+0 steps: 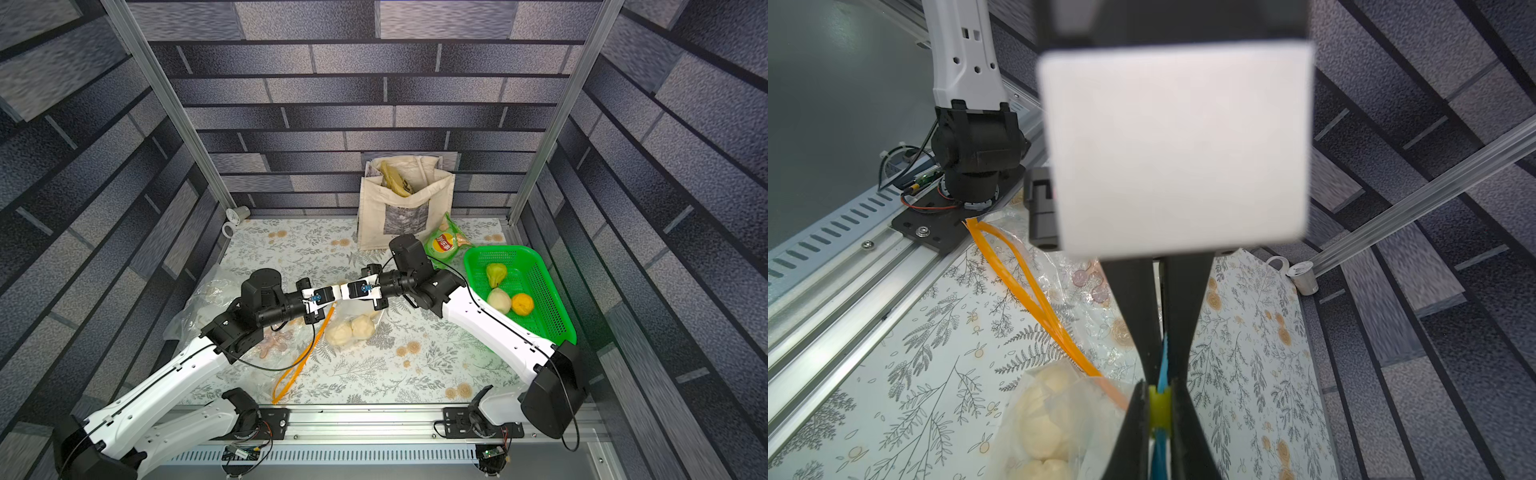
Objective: Open the zip-top bag and take out the pear
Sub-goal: Unzip the zipper on the zipper food storage bag.
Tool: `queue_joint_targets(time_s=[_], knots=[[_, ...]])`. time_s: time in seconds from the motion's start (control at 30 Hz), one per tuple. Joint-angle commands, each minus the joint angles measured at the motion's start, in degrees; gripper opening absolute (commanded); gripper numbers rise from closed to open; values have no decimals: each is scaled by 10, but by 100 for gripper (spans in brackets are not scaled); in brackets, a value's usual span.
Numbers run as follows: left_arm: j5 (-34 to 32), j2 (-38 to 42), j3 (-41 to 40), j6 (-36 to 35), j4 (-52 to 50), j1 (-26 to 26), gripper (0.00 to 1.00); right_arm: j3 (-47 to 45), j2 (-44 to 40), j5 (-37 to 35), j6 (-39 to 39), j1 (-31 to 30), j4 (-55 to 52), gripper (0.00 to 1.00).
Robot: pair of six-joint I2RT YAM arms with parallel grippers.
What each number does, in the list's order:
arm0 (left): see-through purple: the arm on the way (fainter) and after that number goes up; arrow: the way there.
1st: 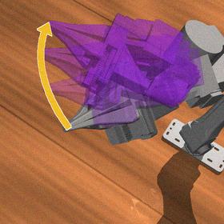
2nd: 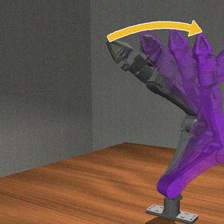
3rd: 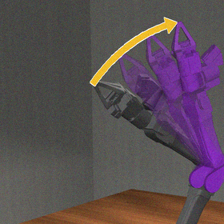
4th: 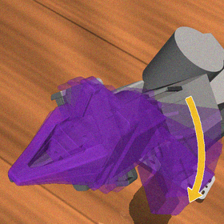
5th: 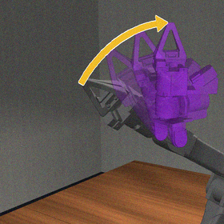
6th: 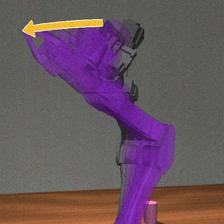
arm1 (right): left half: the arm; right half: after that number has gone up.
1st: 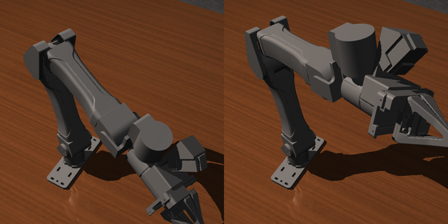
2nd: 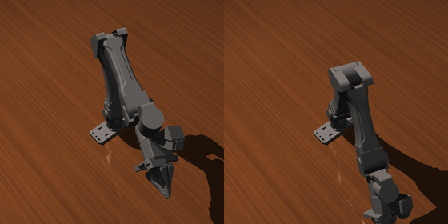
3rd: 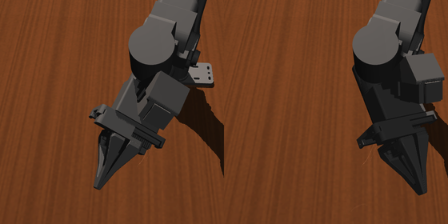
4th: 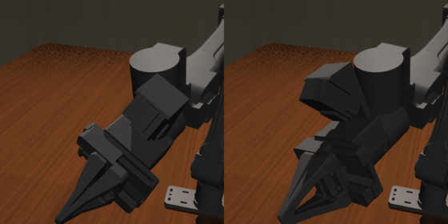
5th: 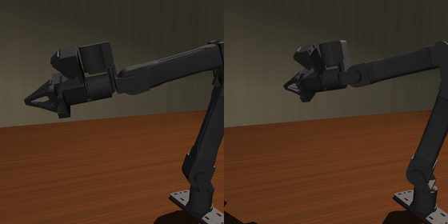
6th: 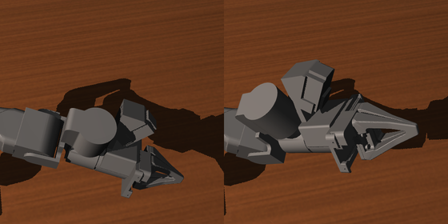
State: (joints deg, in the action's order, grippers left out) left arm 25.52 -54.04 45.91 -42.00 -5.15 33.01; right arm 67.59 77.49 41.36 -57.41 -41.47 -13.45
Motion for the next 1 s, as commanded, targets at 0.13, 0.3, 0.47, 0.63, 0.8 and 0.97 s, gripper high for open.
queue_joint_targets(time_s=[0.13,0.3,0.47,0.63,0.8,0.97], knots=[[-43,30,17,29,9,-74,0,-100,-98,-93,18,65,-42,3],[-71,33,22,40,20,-109,0,-155,-156,-194,32,85,-26,4],[-74,-11,76,87,24,-145,0,-180,-178,-276,100,111,57,6],[-103,-88,170,92,13,-143,0,-111,-109,-300,130,126,100,7],[-148,-112,207,86,31,-143,0,-44,-60,-354,159,146,143,8],[-165,-66,134,91,32,-144,0,-98,-82,-368,130,162,153,11]])
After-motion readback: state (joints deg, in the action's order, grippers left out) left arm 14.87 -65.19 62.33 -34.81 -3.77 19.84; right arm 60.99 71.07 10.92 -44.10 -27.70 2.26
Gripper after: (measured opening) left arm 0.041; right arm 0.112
